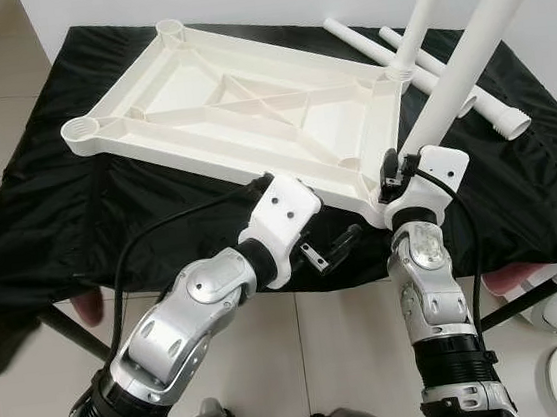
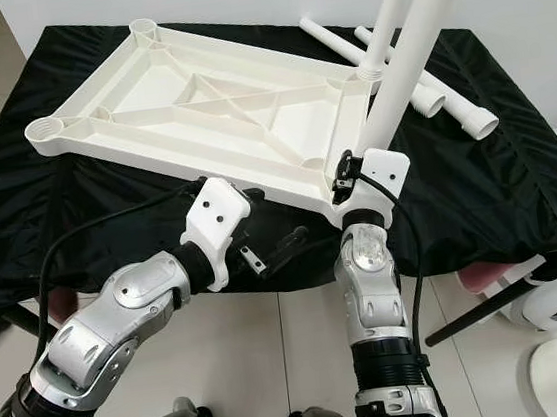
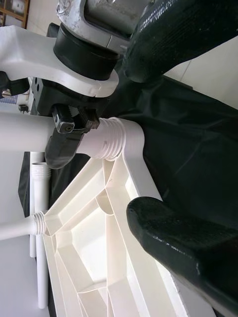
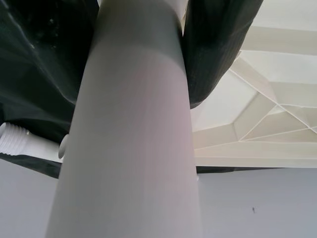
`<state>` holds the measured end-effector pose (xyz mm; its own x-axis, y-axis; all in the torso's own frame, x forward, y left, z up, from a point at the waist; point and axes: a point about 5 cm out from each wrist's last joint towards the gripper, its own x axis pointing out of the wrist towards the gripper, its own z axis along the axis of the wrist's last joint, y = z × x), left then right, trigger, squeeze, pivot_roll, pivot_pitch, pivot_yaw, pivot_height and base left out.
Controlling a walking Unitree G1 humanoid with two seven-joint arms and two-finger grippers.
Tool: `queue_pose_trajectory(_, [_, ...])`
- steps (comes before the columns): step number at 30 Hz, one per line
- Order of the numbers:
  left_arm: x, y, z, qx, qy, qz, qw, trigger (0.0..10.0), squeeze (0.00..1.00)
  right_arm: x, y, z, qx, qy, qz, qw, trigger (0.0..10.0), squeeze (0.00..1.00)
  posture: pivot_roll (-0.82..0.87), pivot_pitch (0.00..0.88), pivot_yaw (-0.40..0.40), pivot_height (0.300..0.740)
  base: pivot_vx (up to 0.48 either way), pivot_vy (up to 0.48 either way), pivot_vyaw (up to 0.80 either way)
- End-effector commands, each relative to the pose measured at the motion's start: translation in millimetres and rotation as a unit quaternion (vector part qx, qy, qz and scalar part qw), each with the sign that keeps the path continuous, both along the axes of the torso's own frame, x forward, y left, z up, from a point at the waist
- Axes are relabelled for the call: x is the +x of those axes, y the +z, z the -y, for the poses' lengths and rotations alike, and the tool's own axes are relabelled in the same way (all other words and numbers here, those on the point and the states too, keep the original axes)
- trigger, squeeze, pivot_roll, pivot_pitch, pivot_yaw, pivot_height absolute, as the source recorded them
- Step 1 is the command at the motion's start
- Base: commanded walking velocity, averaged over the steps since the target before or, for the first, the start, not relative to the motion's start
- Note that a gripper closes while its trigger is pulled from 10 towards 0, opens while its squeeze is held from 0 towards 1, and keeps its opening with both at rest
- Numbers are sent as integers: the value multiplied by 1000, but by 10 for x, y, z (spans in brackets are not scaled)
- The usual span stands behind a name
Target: Building children table
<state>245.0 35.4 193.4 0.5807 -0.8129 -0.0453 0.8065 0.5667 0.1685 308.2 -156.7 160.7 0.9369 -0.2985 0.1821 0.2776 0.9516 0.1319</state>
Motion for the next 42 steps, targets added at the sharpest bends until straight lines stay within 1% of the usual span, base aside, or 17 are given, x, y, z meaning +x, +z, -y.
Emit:
queue_pose_trajectory(1, [-63,10,44,4,-54,-5,999,10000,0,-44,-107,131,0,-37,-28,999,10000,0,66,61,-88,740,0,0,0])
queue_pose_trajectory(10, [-56,16,43,3,-52,-4,999,10000,0,-33,-81,66,10,-12,-22,1000,10000,0,63,66,-85,740,0,0,0])
queue_pose_trajectory(11, [-54,17,42,3,-52,-4,999,10000,0,-31,-84,57,14,-3,-22,1000,10000,267,62,65,-83,740,0,0,0])
queue_pose_trajectory(12, [-53,20,42,3,-52,-4,999,10000,0,-28,-84,55,14,8,-21,1000,10000,1000,61,67,-85,740,0,0,0])
queue_pose_trajectory(16, [-51,23,43,2,-52,-4,999,10000,0,-24,-79,66,12,21,-18,1000,10000,1000,60,68,-85,740,0,0,0])
queue_pose_trajectory(20, [-51,25,48,1,-51,-4,999,10000,0,11,-70,104,-1,91,-14,996,10000,1000,56,71,-86,740,0,0,0])
queue_pose_trajectory(21, [-52,24,50,1,-51,-4,999,10000,0,17,-64,103,-1,115,-12,993,10000,345,57,72,-87,740,0,0,0])
queue_pose_trajectory(23, [-53,24,51,1,-51,-4,999,10000,0,20,-60,100,0,130,-10,991,10000,345,56,71,-87,740,0,0,0])
queue_pose_trajectory(24, [-52,25,53,0,-51,-4,999,10000,0,26,-45,108,-2,153,-6,988,10000,0,54,72,-87,740,0,0,0])
queue_pose_trajectory(30, [-50,26,58,-1,-51,-4,999,10000,0,64,2,161,-13,214,2,977,10000,0,52,73,-87,740,0,0,0])
queue_pose_trajectory(32, [-54,28,63,-1,-51,-4,999,10000,0,131,42,286,-45,264,1,963,10000,0,55,73,-87,740,0,0,0])
queue_pose_trajectory(34, [-54,28,63,-1,-51,-4,999,10000,0,131,42,286,-45,264,1,963,10000,0,55,73,-87,740,0,0,0])
queue_pose_trajectory(35, [-55,28,62,-1,-51,-4,999,10000,0,166,49,360,-63,291,-7,955,10000,0,56,74,-87,740,0,0,0])
queue_pose_trajectory(37, [-55,28,62,-1,-51,-4,999,10000,0,166,49,360,-63,291,-7,955,10000,0,56,74,-87,740,0,0,0])
queue_pose_trajectory(38, [-57,26,58,-1,-50,-4,999,10000,0,208,66,494,-97,328,-18,940,10000,0,59,73,-88,740,0,0,0])
queue_pose_trajectory(39, [-57,26,58,-1,-50,-4,999,10000,0,208,66,494,-97,328,-18,940,10000,0,59,73,-88,740,0,0,0])
queue_pose_trajectory(42, [-58,25,52,-1,-48,-4,999,10000,0,218,49,597,-117,369,-37,921,10000,0,63,72,-89,740,0,0,0])
